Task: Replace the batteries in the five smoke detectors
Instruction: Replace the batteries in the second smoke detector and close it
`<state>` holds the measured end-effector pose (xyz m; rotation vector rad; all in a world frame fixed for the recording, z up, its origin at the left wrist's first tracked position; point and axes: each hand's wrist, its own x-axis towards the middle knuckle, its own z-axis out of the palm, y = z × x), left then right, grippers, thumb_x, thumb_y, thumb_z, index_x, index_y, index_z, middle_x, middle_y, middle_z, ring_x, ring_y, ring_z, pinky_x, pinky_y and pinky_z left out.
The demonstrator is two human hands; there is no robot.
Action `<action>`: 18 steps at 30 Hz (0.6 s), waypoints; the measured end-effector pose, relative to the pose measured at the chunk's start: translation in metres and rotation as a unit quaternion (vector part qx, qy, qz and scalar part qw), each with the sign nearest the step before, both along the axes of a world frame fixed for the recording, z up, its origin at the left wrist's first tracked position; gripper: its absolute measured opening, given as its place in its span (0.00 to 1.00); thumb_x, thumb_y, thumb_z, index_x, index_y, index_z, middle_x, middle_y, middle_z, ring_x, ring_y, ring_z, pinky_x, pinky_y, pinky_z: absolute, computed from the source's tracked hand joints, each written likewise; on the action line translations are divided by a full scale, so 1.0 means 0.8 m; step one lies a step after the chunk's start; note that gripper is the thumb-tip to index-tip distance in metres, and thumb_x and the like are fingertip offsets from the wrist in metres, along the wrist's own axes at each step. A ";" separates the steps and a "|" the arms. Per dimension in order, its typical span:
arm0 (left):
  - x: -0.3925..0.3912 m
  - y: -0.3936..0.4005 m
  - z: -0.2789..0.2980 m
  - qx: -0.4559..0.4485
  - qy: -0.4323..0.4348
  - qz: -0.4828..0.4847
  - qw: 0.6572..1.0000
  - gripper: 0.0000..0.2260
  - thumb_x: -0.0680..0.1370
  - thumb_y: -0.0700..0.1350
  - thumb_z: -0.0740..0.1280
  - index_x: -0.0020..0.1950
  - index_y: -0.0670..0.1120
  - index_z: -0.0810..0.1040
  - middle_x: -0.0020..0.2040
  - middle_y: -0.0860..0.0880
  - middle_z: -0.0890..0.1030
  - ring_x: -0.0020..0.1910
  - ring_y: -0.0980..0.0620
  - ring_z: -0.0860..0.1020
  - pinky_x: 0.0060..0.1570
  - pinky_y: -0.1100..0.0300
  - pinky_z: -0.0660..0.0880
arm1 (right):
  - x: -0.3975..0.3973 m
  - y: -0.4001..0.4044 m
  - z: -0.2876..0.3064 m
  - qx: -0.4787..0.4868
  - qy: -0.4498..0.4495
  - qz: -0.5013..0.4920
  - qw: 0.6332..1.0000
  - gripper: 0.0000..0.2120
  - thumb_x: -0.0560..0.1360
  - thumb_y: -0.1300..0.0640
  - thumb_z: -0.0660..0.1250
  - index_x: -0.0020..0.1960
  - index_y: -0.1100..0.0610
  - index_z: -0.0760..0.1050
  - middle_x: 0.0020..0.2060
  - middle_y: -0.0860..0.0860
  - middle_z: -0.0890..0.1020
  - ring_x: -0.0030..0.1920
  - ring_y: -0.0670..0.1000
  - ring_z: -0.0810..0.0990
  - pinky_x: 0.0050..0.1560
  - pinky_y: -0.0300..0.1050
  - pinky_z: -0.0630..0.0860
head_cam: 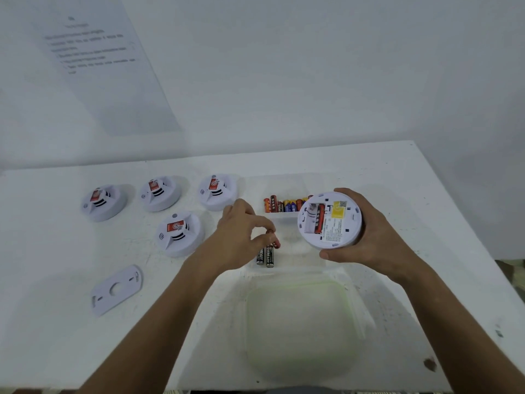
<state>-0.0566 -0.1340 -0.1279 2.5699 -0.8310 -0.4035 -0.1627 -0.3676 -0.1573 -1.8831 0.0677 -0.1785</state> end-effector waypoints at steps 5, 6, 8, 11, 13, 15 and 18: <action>0.005 -0.007 -0.011 0.084 -0.001 0.018 0.996 0.09 0.79 0.55 0.62 0.57 0.60 0.79 0.55 0.50 0.63 0.60 0.49 0.61 0.57 0.57 0.58 | 0.000 -0.001 -0.002 -0.001 0.001 0.002 1.000 0.46 0.59 0.69 0.83 0.70 0.50 0.68 0.60 0.42 0.79 0.61 0.42 0.78 0.55 0.34 0.77; 0.006 -0.009 -0.012 0.095 0.001 0.021 0.995 0.09 0.80 0.55 0.62 0.58 0.61 0.78 0.55 0.49 0.64 0.60 0.49 0.62 0.58 0.55 0.59 | 0.000 -0.001 -0.003 -0.004 0.001 0.001 1.000 0.46 0.58 0.68 0.83 0.70 0.50 0.67 0.60 0.42 0.79 0.61 0.42 0.78 0.55 0.33 0.77; 0.009 -0.012 -0.015 0.118 0.012 0.026 0.993 0.10 0.80 0.55 0.61 0.60 0.61 0.77 0.56 0.48 0.65 0.62 0.46 0.64 0.61 0.52 0.61 | 0.000 -0.001 -0.003 -0.007 0.003 0.000 1.000 0.46 0.58 0.68 0.83 0.71 0.51 0.67 0.61 0.42 0.79 0.62 0.42 0.77 0.55 0.33 0.77; 0.013 -0.014 -0.026 0.121 0.051 0.033 0.991 0.11 0.81 0.55 0.61 0.61 0.61 0.77 0.61 0.47 0.69 0.61 0.45 0.71 0.65 0.49 0.66 | 0.001 0.001 -0.006 -0.010 0.002 -0.002 1.000 0.46 0.59 0.68 0.83 0.71 0.52 0.67 0.61 0.42 0.79 0.62 0.41 0.77 0.55 0.32 0.76; 0.016 -0.016 -0.034 0.102 0.068 0.036 0.992 0.11 0.79 0.54 0.62 0.60 0.60 0.79 0.62 0.48 0.73 0.58 0.46 0.76 0.63 0.47 0.70 | 0.001 0.001 -0.006 -0.012 0.001 -0.002 1.000 0.46 0.59 0.68 0.83 0.71 0.53 0.66 0.62 0.44 0.78 0.62 0.42 0.77 0.55 0.32 0.76; 0.016 -0.020 -0.038 0.093 0.065 0.048 0.992 0.10 0.78 0.54 0.64 0.57 0.59 0.81 0.60 0.48 0.76 0.55 0.46 0.77 0.59 0.47 0.74 | 0.000 0.001 -0.006 -0.015 -0.001 -0.003 1.000 0.46 0.59 0.68 0.83 0.71 0.53 0.66 0.62 0.44 0.78 0.61 0.41 0.77 0.54 0.30 0.76; 0.014 -0.024 -0.041 0.090 0.040 0.076 0.992 0.10 0.76 0.56 0.66 0.54 0.57 0.82 0.56 0.48 0.74 0.51 0.46 0.77 0.55 0.48 0.75 | 0.001 0.002 -0.007 -0.018 -0.001 -0.002 1.000 0.46 0.59 0.68 0.83 0.71 0.52 0.66 0.60 0.41 0.79 0.62 0.41 0.77 0.54 0.30 0.75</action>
